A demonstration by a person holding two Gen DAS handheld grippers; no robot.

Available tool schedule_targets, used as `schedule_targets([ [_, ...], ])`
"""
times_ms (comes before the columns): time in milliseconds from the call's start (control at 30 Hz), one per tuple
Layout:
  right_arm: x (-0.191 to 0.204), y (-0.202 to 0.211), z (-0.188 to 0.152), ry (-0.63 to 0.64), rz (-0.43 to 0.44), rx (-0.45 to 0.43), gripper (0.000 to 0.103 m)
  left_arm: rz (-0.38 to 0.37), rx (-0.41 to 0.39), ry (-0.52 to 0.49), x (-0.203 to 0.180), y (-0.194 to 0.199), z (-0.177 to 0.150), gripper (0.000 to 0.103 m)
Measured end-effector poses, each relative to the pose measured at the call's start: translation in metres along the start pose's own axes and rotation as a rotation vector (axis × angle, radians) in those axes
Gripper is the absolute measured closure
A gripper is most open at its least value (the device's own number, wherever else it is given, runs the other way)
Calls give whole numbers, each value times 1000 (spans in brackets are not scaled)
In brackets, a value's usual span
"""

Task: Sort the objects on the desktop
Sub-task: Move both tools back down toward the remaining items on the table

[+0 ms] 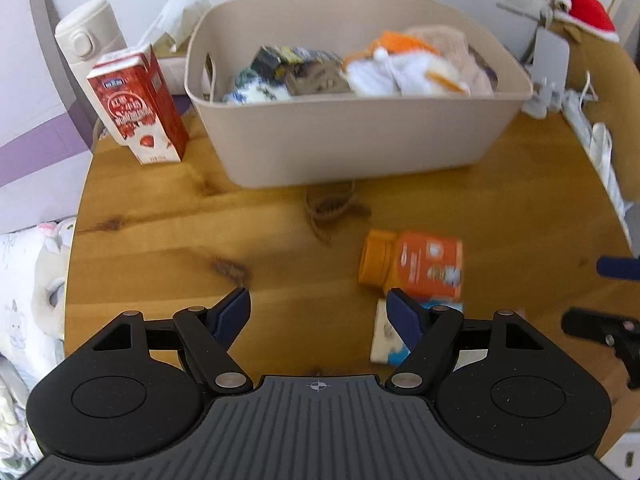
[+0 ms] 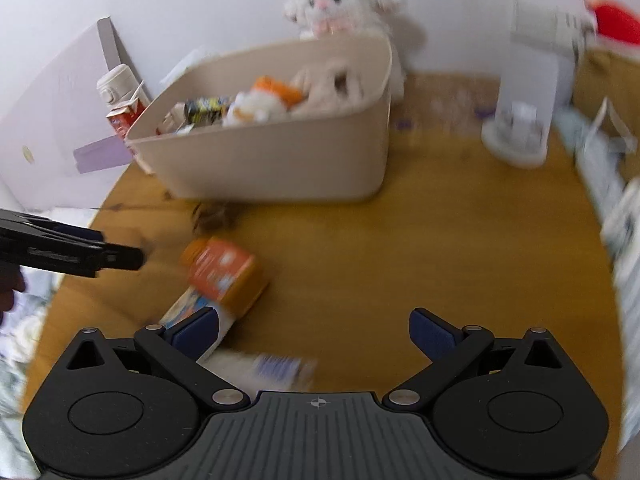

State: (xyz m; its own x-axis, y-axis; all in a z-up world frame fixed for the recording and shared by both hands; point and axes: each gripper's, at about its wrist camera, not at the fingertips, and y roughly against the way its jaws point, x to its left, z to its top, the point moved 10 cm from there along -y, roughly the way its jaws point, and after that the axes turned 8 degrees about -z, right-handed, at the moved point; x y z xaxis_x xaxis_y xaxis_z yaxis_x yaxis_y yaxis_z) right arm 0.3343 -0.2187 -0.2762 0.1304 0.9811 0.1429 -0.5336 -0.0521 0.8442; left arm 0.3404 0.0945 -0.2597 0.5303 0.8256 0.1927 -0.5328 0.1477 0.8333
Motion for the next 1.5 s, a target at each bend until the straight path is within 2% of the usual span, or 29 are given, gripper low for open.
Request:
schedule_targets([
  [100,6,-2,-23,-34,23,66,0,13,37,-41,-4,-7,-12,27],
  [267,12,-16,-47,29,-54,122,0,6,103,-73,-10,-18,-34,27],
  [400,11,-28,-49,84,-102,138,0,-6,149,-86,-16,-27,-47,27],
  [633,3,-41,-51,138,-159,152,0,30,204,-139,-24,-48,-63,26],
  [833,-6,-46,-50,146,-177,160,0,5,189,-119,-38,-54,-57,25],
  [1067,-25,-54,-40,135,-227,141,0,-39,200,-124,-72,-62,-53,25],
  [1200,-42,-57,-32,97,-265,123,0,-74,217,-116,-93,-65,-54,25],
  [1300,-57,-58,-25,48,-289,107,0,-78,197,-123,-99,-61,-52,25],
  [1400,-65,-55,-22,12,-291,98,0,-73,163,-55,-92,-55,-46,25],
  [1500,-63,-48,-20,-33,-261,78,0,-93,128,53,-80,-48,-38,25],
])
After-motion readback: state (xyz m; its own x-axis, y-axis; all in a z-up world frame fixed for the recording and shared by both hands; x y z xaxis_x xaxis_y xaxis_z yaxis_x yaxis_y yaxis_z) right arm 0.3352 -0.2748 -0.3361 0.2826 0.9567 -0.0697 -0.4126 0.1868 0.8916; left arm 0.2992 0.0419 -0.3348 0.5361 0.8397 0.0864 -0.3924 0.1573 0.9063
